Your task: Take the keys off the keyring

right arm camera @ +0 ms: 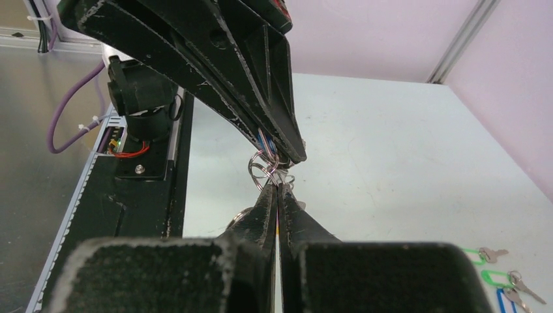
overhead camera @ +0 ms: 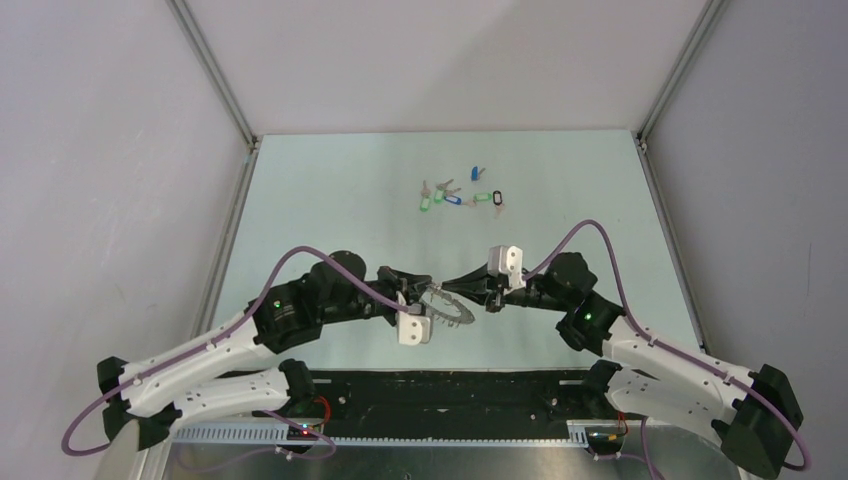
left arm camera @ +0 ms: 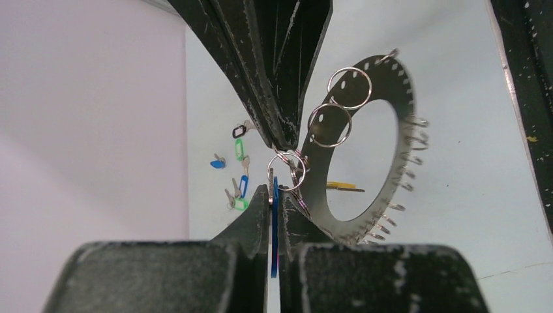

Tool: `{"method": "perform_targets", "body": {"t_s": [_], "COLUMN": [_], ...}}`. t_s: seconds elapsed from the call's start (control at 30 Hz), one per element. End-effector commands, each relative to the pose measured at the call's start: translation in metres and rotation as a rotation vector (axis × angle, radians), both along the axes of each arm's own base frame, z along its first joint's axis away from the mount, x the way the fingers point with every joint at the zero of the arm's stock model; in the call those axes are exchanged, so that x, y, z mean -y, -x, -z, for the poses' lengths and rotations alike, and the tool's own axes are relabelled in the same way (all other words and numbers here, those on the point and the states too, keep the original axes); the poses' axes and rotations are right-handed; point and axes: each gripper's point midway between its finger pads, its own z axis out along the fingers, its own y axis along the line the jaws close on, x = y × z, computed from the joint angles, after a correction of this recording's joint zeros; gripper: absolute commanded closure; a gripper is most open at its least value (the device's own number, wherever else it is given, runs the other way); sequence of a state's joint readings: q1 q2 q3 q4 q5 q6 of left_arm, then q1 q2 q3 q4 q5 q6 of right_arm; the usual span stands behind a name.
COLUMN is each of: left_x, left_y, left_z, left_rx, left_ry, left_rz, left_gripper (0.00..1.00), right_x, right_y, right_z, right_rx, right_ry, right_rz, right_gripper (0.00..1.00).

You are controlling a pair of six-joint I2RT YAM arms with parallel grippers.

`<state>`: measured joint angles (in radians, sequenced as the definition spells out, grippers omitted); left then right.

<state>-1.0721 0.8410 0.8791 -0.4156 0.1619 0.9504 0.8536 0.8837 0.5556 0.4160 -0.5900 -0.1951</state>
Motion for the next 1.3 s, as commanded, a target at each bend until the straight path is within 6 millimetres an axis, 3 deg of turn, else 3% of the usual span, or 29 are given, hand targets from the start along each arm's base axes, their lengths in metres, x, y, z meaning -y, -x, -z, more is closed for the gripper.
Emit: {"method": "perform_targets", "body": {"t_s": [0.0,0.5,0.83,1.27], "left_x": [0.006,0.018,0.022,0.014], "left_y": [0.007,0.016,0.008,0.001], "left_z": [-0.024,-0.042,-0.042,-0.046], "left_rx": [-0.037,-0.214,-0.300,-0.294], "left_ry": [0.107,0.190,0.205,0.234], "left_rz": [0.036,0.072,0.023,-0.024], "left_gripper": [1.00,1.00,1.00,1.00], "right_x": [0.000,-0.007,-0.012,0.008], "right_y": [0.010,0.016,0.022,0.000], "right_z": [-0.029,-0.028,-0.031,-0.051], "right_rx": [0.075,0.137,0.170,0.132], "right_ry": [-0.073,-0.043,-0.025,-0.095], "right_rz": [-0.045,-0.043,-0.037,0.141], "right_gripper": [1.00,1.00,1.00,1.00]}}
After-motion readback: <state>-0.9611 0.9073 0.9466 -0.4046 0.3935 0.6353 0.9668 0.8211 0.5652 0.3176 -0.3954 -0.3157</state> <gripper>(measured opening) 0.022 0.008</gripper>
